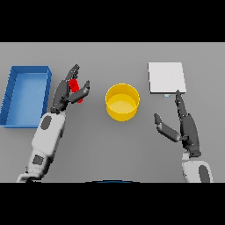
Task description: Pick up the red beaker and tilt it to pour out 1 green nut into yellow bowl. Pick up the yellow bowl and place it on the metallic measuring scale.
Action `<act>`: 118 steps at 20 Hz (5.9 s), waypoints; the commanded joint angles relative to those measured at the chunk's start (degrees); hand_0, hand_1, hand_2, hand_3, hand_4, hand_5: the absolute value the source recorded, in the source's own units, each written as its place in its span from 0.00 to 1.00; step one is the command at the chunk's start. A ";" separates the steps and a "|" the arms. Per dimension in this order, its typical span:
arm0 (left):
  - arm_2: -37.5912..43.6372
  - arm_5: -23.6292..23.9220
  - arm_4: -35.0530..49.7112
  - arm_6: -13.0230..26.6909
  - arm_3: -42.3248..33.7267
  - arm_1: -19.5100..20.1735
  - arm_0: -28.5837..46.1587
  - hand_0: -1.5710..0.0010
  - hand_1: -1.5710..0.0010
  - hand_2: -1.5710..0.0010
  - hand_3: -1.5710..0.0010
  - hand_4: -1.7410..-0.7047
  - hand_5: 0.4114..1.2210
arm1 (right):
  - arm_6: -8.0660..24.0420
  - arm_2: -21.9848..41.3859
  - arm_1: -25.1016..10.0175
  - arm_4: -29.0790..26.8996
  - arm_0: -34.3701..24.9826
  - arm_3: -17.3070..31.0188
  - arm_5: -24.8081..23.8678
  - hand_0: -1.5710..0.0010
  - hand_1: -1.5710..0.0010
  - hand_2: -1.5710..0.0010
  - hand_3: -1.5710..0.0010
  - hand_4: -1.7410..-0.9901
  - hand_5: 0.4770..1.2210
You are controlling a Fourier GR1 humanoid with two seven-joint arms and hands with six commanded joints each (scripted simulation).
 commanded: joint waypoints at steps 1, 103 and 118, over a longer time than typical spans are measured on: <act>0.61 0.52 0.46 0.17 0.37 -0.27 -0.45 0.82 0.79 0.77 0.81 0.28 0.46 | -0.07 -0.13 -0.20 0.07 -0.19 -0.33 -0.12 1.00 1.00 1.00 1.00 0.64 0.22; -34.18 3.90 -3.22 22.63 23.32 36.97 -41.06 0.00 0.00 0.00 0.08 0.00 1.00 | -3.33 -0.46 0.10 -0.81 -1.16 2.69 0.27 1.00 1.00 1.00 1.00 0.70 0.17; -36.99 26.50 11.78 43.87 -15.45 45.63 -3.83 0.00 0.00 0.00 0.03 0.00 0.97 | -3.28 0.44 -0.71 0.66 -2.09 3.13 0.61 1.00 1.00 1.00 1.00 0.70 0.26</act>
